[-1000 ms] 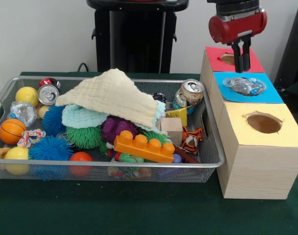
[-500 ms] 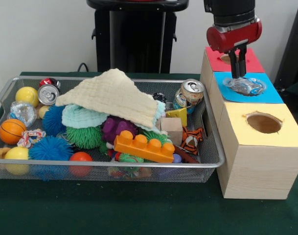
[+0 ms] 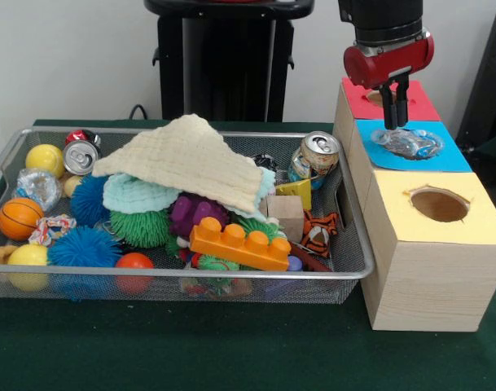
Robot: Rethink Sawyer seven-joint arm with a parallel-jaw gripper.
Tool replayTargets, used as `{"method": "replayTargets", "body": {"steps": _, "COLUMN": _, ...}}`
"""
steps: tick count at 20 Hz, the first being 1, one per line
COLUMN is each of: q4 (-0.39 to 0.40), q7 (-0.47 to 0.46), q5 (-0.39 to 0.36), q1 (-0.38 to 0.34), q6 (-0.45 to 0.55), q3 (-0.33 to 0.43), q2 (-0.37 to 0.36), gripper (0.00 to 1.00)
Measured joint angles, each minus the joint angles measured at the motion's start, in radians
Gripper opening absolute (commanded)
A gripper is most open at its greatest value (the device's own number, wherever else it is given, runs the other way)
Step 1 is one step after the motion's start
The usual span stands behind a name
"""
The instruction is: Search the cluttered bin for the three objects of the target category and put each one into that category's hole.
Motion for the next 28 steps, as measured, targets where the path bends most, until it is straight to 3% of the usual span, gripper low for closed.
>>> {"method": "replayTargets", "body": {"steps": 19, "q4": 0.018, "q7": 0.000, "q5": 0.000, "q1": 0.014, "q6": -0.123, "q3": 0.029, "q2": 0.000, "gripper": 0.00}}
{"method": "replayTargets", "body": {"steps": 28, "q4": 0.018, "q7": 0.000, "q5": 0.000, "q1": 0.032, "q6": -0.123, "q3": 0.029, "q2": 0.000, "gripper": 0.00}}
